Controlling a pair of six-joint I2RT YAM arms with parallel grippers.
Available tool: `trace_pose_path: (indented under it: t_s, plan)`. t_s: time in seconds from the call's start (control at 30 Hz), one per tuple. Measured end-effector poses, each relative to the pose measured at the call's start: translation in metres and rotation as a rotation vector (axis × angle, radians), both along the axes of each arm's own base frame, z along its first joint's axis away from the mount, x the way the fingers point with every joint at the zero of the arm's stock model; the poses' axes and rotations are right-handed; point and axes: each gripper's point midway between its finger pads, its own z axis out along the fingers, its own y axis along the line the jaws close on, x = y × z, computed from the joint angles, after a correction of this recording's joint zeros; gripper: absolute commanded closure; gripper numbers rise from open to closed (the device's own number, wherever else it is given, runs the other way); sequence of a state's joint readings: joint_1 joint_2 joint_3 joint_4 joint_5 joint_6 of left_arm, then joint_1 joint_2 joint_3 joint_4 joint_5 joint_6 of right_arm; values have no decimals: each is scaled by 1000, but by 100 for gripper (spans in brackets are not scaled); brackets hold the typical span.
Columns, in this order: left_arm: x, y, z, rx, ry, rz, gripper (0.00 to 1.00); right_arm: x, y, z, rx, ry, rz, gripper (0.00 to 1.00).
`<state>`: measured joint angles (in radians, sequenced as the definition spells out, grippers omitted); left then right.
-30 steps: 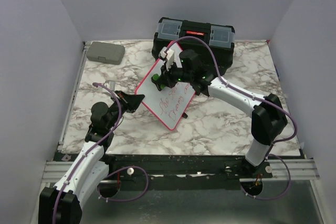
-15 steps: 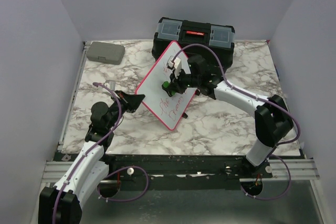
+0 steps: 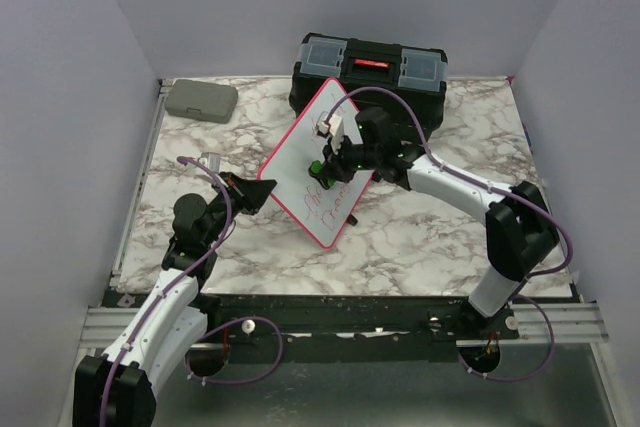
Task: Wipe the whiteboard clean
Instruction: Erase the whiteboard at the whiteboard stand.
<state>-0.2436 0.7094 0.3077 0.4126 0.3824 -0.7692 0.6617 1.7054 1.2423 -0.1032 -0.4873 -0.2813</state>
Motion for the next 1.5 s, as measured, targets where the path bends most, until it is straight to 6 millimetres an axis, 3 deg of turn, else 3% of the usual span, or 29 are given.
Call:
trace_pose_path:
  t_s: [0.17, 0.33, 0.73, 1.5]
  plan:
    - [0, 0, 0, 2, -1, 0, 100, 22, -23, -11, -33, 24, -92, 99]
    - [0, 0, 0, 2, 0, 0, 100, 28, -28, -12, -46, 38, -114, 99]
    - [0, 0, 0, 2, -1, -1, 100, 13, -16, -11, -59, 2, -23, 99]
    - [1, 1, 1, 4, 1, 5, 100, 32, -19, -2, -60, 111, -164, 99]
